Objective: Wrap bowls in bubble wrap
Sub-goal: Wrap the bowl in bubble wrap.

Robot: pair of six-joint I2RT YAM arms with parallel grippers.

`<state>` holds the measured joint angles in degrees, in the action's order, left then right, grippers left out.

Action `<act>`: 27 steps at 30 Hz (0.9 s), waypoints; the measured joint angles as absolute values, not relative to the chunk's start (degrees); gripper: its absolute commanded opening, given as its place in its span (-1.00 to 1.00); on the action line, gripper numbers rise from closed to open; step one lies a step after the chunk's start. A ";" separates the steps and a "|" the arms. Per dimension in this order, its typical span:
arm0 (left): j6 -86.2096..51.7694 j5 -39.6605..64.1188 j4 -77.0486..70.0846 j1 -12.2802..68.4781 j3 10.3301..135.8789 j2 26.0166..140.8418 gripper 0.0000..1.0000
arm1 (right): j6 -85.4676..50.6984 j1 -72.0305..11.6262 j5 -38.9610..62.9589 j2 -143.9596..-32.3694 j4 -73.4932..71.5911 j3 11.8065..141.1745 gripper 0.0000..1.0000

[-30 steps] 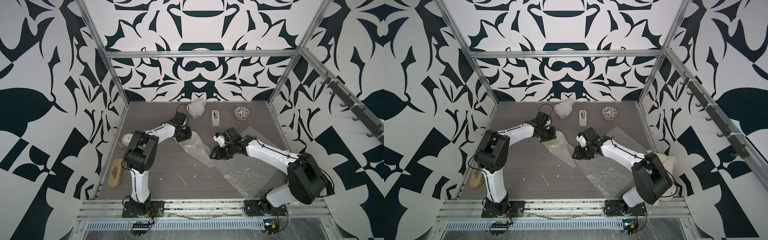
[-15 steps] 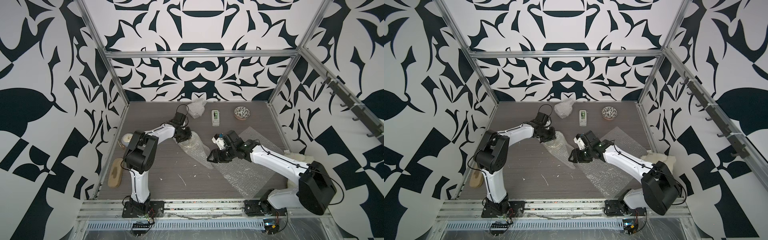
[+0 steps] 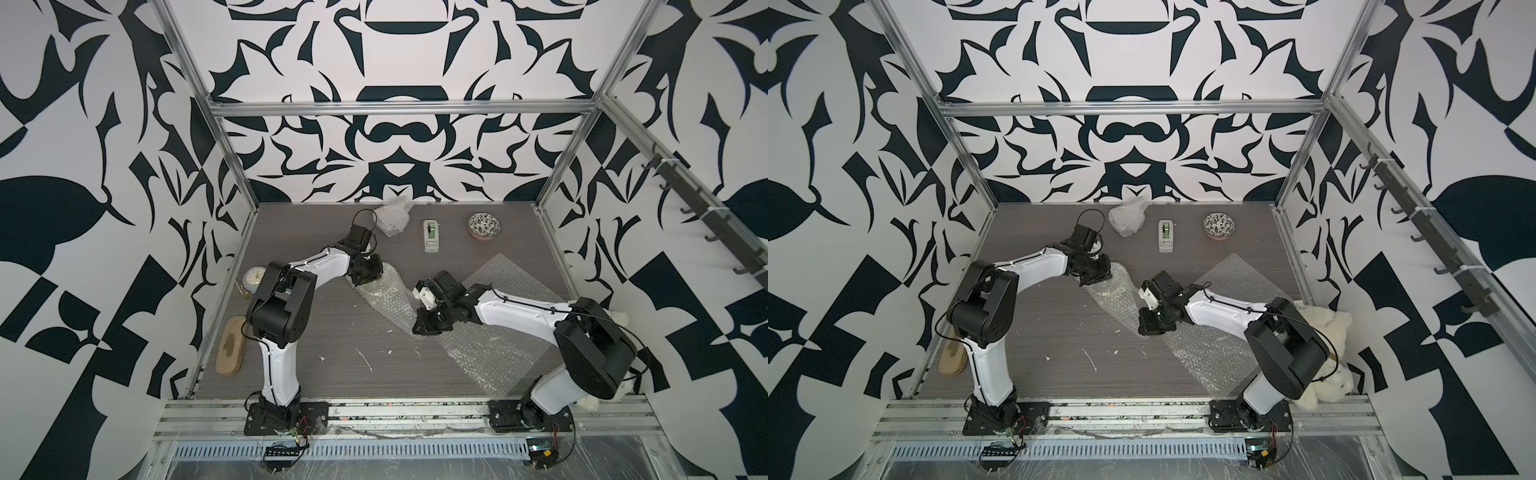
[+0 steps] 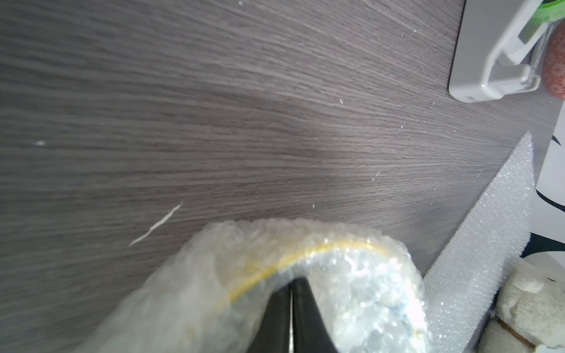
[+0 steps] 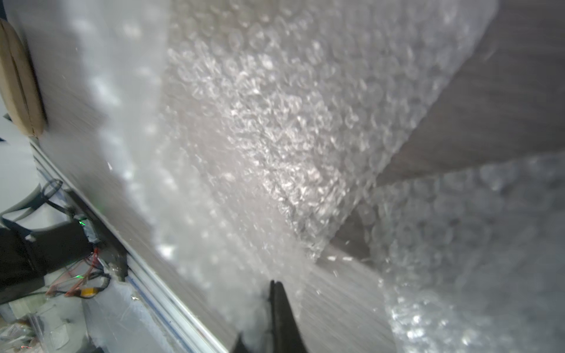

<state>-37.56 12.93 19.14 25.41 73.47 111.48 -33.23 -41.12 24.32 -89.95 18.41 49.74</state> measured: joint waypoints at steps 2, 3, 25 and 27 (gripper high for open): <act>-37.43 12.91 19.14 25.43 73.45 111.48 -0.83 | -32.03 -41.12 23.42 -90.00 19.94 51.59 -1.00; -37.41 12.88 19.11 25.50 73.41 111.48 -0.83 | -31.22 -41.12 22.83 -90.08 20.93 53.17 -1.00; -36.62 8.88 15.99 27.75 70.02 109.69 -0.74 | -15.84 -41.01 19.79 -107.61 21.78 82.54 -1.00; -36.77 8.38 16.12 27.77 69.73 109.12 -0.71 | -15.68 -41.01 19.97 -107.74 21.61 82.52 -1.00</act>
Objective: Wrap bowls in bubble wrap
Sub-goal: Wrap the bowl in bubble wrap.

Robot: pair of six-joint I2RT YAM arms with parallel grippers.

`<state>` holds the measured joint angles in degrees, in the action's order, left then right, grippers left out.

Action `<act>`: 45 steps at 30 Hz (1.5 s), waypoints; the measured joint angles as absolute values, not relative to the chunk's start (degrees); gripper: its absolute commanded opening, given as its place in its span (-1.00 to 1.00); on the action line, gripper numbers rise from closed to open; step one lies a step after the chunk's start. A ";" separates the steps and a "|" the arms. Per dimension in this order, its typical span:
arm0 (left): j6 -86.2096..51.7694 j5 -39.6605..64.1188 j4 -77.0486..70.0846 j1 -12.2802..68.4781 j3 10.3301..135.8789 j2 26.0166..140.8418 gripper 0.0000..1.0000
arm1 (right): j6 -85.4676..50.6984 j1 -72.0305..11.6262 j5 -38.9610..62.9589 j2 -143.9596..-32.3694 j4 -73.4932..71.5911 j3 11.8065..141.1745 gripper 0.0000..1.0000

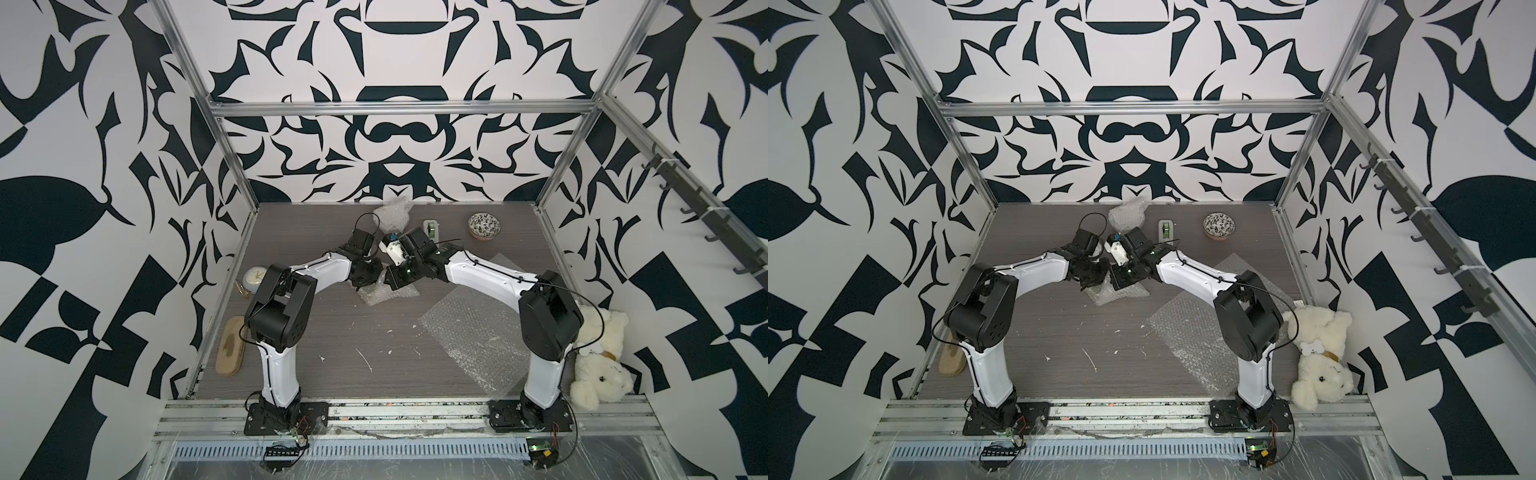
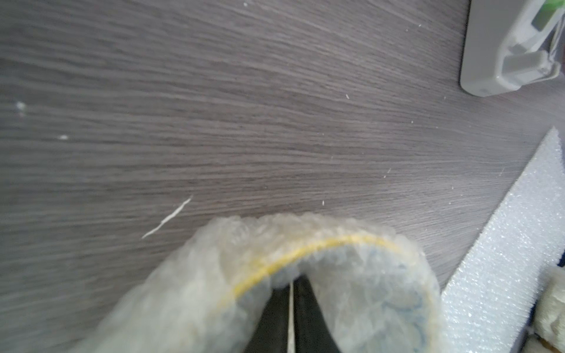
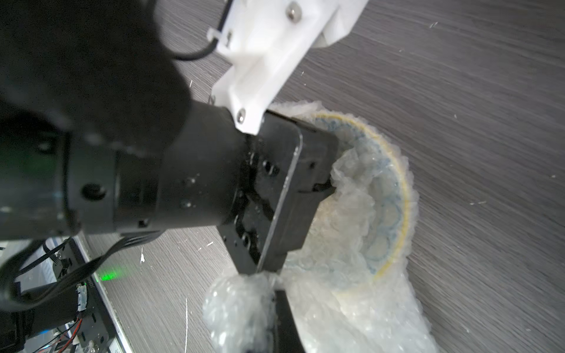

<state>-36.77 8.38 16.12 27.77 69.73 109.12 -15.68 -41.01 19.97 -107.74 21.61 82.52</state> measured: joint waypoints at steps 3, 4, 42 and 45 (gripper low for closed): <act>-36.77 6.96 17.41 27.77 69.73 108.14 -0.63 | -15.44 -41.01 20.25 -107.72 21.23 82.43 -1.00; -36.69 6.28 18.31 27.77 69.84 107.77 -0.58 | -15.35 -41.01 20.32 -107.72 21.06 82.43 -1.00; -32.32 6.28 27.16 20.75 78.65 113.23 -0.58 | -16.58 -41.01 20.45 -123.26 20.40 96.97 -1.00; -32.36 6.31 26.44 20.75 78.39 113.23 -0.58 | -16.60 -41.01 21.02 -126.15 21.96 99.57 -1.00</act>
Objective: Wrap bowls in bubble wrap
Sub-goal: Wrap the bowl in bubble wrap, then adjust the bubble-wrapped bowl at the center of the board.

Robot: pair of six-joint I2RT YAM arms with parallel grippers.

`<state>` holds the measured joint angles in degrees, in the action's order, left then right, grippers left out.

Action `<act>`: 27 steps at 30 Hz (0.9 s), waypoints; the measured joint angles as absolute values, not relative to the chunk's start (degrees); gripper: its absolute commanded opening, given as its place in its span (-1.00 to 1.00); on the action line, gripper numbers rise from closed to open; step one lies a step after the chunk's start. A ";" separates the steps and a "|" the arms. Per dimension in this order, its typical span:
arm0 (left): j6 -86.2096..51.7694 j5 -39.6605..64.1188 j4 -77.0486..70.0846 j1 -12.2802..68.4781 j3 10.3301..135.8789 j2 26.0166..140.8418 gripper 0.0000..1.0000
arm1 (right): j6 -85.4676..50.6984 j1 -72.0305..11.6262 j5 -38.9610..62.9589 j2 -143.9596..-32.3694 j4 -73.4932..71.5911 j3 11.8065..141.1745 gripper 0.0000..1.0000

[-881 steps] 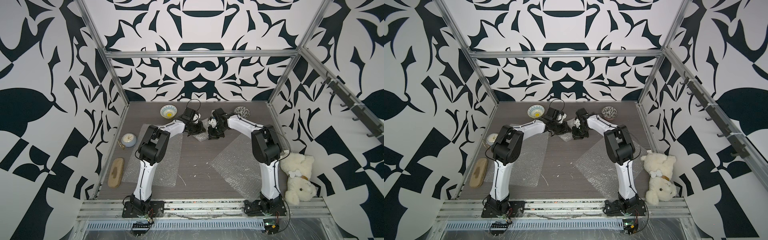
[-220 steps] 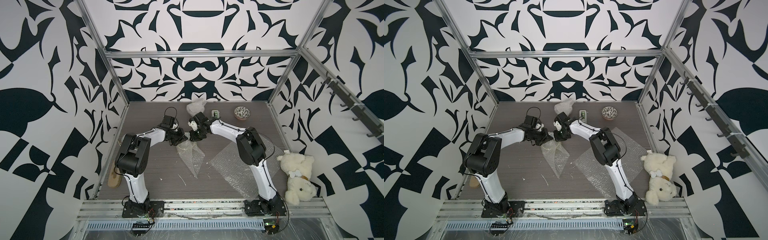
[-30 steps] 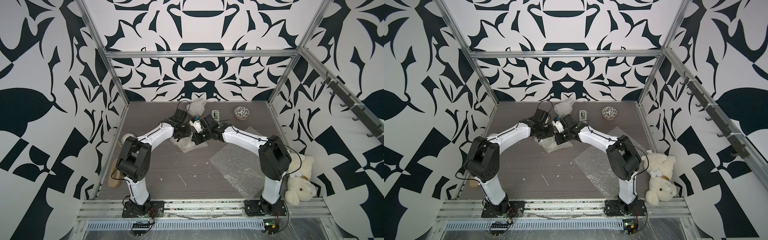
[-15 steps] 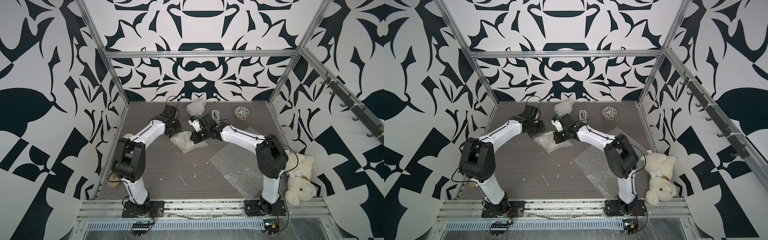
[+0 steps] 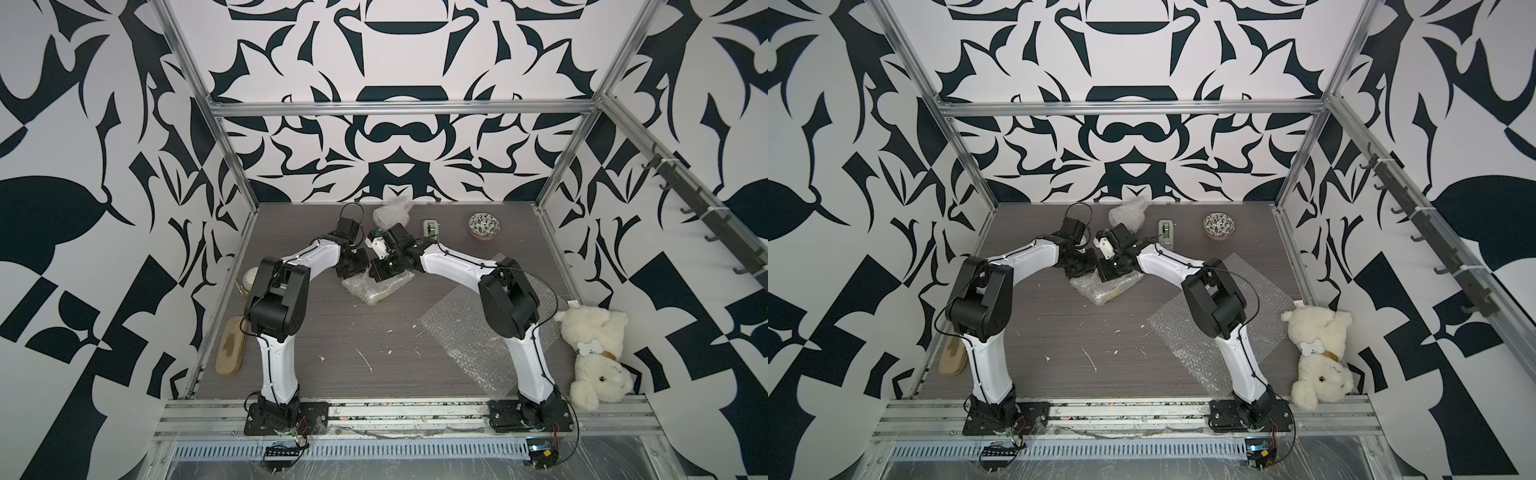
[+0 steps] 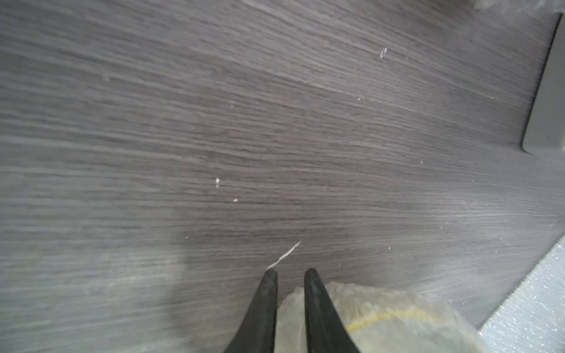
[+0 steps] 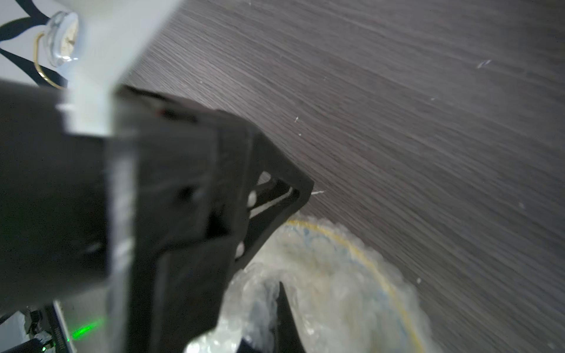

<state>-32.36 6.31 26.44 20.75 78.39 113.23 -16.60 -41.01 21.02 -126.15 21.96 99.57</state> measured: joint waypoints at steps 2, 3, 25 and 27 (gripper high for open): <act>-32.36 6.33 26.22 20.75 78.39 113.21 -0.58 | -16.60 -41.01 21.39 -127.42 22.72 100.79 -1.00; -32.36 6.35 26.17 20.75 78.39 113.16 -0.58 | -16.60 -41.01 21.43 -127.48 22.94 100.79 -1.00; -43.42 4.99 21.82 22.63 56.55 80.58 0.27 | -24.75 -41.01 19.66 -123.20 21.32 91.72 -1.00; -46.22 5.74 21.32 23.88 52.03 77.03 0.39 | -25.85 -41.01 19.64 -123.20 21.04 91.70 -1.00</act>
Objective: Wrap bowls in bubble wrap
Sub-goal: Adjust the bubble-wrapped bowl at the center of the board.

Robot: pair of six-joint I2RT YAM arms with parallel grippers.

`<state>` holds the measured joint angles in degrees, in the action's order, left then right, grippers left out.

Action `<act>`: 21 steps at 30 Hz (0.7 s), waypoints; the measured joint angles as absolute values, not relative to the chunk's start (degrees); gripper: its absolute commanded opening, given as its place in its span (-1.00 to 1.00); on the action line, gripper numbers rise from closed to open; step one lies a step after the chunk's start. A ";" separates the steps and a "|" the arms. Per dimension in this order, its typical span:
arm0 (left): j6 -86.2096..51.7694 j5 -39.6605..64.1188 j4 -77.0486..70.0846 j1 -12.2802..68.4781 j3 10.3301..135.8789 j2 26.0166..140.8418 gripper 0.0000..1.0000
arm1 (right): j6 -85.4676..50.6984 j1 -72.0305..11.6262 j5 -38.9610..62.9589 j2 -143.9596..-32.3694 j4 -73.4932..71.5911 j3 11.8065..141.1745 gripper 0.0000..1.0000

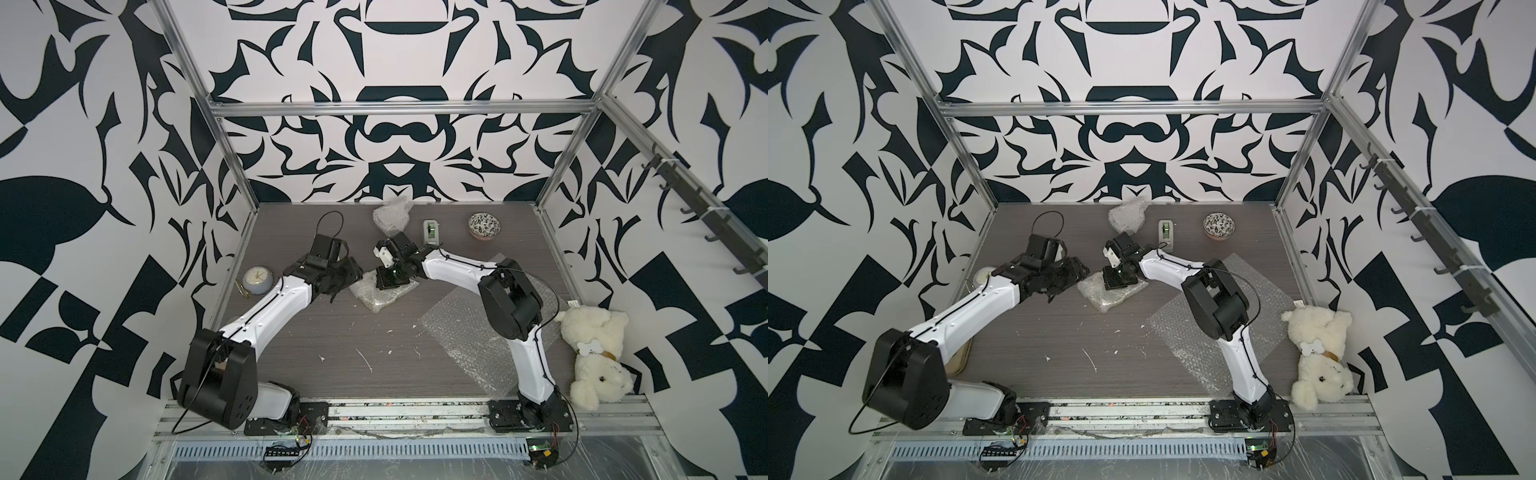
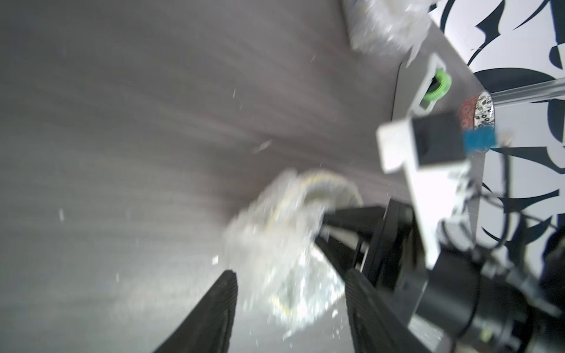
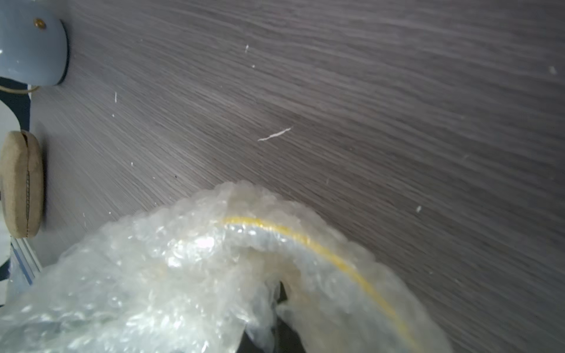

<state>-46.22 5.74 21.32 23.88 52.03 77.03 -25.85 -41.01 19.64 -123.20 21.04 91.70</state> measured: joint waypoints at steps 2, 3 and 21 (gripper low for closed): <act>-49.52 7.07 20.16 25.10 48.49 74.83 0.46 | -26.87 -41.01 19.53 -123.20 20.69 91.70 -1.00; -51.07 8.14 19.22 25.50 47.20 74.48 0.46 | -27.16 -41.01 19.46 -123.20 20.51 91.66 -1.00; -58.17 13.47 5.72 25.10 44.36 90.28 0.22 | -30.11 -41.01 19.46 -122.63 16.82 89.56 -0.97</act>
<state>-58.17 13.47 5.72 25.10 44.36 90.28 -30.11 -41.01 19.46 -122.63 16.82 89.56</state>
